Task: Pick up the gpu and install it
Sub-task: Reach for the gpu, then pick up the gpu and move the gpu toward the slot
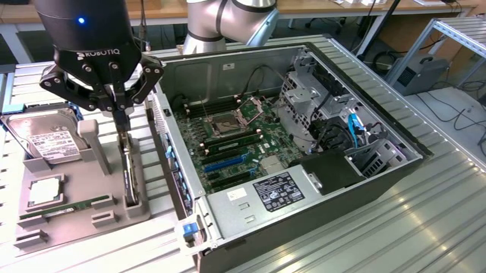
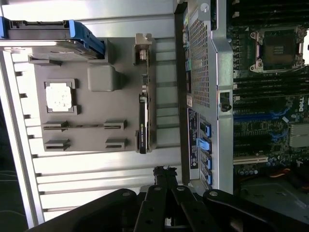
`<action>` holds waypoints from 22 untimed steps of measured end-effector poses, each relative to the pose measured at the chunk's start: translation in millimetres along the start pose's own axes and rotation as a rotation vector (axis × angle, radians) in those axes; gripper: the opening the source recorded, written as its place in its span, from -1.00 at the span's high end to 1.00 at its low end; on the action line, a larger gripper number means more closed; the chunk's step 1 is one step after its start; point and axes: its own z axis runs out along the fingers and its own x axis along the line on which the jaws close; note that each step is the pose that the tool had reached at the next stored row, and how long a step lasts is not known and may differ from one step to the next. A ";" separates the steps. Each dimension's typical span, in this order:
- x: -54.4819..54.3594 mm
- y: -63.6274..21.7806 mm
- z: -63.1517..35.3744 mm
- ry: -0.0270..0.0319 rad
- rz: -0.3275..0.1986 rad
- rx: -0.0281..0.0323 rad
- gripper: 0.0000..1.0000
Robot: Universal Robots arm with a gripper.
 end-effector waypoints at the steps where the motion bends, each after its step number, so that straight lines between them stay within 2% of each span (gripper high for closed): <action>1: 0.0 -0.3 0.0 0.0000 0.000 0.0005 0.79; 15: 0.0 -0.5 0.0 0.0000 0.000 0.0006 0.79; 16: -0.1 -0.6 0.1 0.0005 0.000 -0.0069 0.79; 17: -0.1 -0.9 0.1 0.0019 0.001 -0.0249 0.79; 19: -0.1 -1.6 0.1 0.0051 0.002 -0.0661 0.79; 20: -0.1 -1.9 0.2 0.0062 0.003 -0.0829 0.79; 22: -0.2 -2.6 0.4 0.0089 0.004 -0.1204 0.79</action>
